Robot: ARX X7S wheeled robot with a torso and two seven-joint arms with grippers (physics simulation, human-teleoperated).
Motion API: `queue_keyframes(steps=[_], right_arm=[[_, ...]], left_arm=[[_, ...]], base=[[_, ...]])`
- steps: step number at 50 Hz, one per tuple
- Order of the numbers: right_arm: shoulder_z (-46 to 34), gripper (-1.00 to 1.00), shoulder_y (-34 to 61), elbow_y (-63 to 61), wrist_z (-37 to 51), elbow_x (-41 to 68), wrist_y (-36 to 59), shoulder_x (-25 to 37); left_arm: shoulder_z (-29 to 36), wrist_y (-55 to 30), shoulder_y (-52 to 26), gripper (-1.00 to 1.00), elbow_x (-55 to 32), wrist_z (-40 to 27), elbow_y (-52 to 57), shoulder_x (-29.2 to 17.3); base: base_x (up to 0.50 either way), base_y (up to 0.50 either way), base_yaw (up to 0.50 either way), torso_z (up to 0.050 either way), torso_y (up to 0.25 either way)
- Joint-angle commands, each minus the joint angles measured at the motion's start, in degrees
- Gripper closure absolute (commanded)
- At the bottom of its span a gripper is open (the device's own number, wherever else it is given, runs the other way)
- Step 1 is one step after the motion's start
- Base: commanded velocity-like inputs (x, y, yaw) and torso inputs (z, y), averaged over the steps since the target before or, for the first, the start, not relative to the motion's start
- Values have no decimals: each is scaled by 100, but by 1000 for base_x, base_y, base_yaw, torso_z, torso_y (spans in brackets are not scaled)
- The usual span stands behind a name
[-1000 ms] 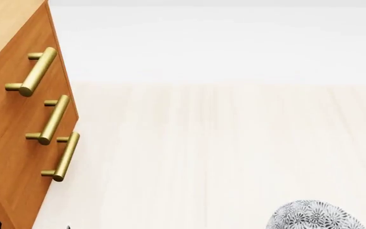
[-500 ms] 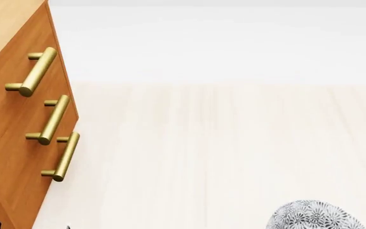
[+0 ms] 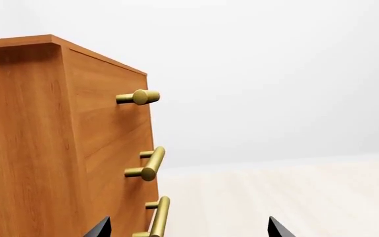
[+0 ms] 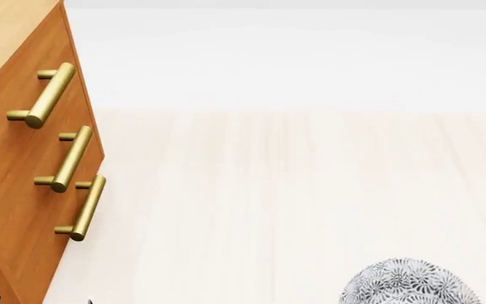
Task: Put the bowl on top of the cabinet.
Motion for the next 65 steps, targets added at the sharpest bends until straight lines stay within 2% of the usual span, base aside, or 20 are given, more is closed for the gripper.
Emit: queue_keyframes(steps=[1, 23, 31, 47, 54, 65], right_arm=[[-39, 100, 30, 65, 101, 72, 50, 15], [-23, 100, -131, -115, 64, -88, -175, -41], [-13, 100, -470, -575, -705, -283, -648, -112], [-193, 100, -690, -963, -1240, -874, -1002, -64], [-222, 100, -769, -1053, -1210, -1288, -1210, -135], [-557, 100, -423, -982, -840, -1760, -756, -1]], left_arm=[[16, 6, -1, -100, -13, -21, 1, -19], [40, -3, -55, -100, -61, -41, -54, -43], [61, 9, -53, -100, -49, -59, -59, -51], [102, 6, -79, -100, -51, -77, -86, -63], [121, 6, -84, -100, -55, -82, -94, -71], [156, -36, -255, -100, -185, 4, -282, -48]], base=[[0, 0, 0, 0, 0], [0, 0, 0, 0, 0], [0, 0, 0, 0, 0], [0, 0, 0, 0, 0], [0, 0, 0, 0, 2], [0, 0, 0, 0, 0]])
